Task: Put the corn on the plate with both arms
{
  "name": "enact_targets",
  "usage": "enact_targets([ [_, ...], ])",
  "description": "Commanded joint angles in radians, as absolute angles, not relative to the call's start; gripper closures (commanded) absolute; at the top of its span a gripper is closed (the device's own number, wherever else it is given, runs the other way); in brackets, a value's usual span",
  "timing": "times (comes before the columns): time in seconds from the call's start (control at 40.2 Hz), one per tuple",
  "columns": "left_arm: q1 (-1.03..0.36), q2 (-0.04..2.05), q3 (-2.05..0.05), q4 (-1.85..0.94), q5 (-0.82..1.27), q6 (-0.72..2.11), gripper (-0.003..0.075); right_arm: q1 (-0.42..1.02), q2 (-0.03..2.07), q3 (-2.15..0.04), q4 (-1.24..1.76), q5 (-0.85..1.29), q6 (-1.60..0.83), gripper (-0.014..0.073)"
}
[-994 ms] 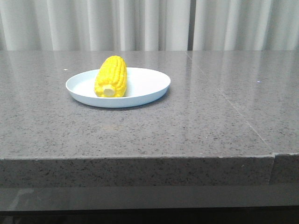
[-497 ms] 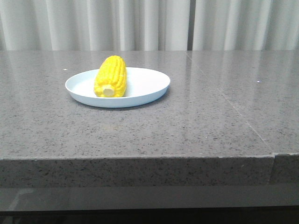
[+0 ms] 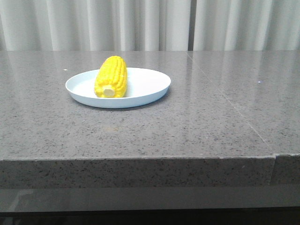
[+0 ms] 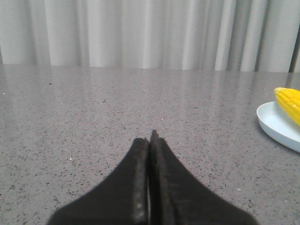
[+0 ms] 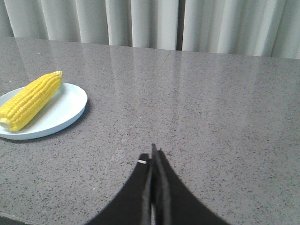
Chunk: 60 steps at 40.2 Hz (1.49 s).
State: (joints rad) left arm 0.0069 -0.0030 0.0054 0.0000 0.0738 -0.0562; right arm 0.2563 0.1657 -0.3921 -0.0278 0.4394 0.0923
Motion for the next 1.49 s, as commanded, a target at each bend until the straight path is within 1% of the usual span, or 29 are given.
enact_targets([
  [0.0, 0.007, -0.025, 0.008, -0.005, -0.016, -0.056, 0.0741, 0.250, 0.176, -0.410, -0.057, 0.353, 0.083, 0.0662],
  [0.149, 0.007, -0.025, 0.008, -0.005, -0.016, -0.056, 0.0741, 0.205, 0.154, -0.323, -0.106, 0.256, 0.082, 0.0662],
  [0.323, 0.007, -0.025, 0.008, -0.005, -0.016, -0.056, 0.0741, 0.093, 0.088, -0.131, -0.089, 0.108, 0.083, 0.0662],
  [0.472, 0.007, -0.025, 0.008, -0.005, -0.016, -0.056, 0.0741, 0.007, 0.016, -0.025, -0.044, 0.085, 0.083, 0.0662],
  [0.547, 0.007, -0.025, 0.008, -0.005, -0.016, -0.056, 0.0741, -0.012, -0.020, 0.010, -0.025, 0.086, 0.083, 0.0662],
  [0.671, 0.007, -0.023, 0.008, -0.005, -0.016, -0.056, 0.0741, -0.015, -0.023, 0.010, -0.024, 0.120, 0.083, 0.0662],
  [1.466, 0.007, -0.023, 0.008, -0.005, -0.016, -0.056, 0.0741, -0.015, -0.022, 0.010, -0.024, 0.122, 0.083, 0.0662],
])
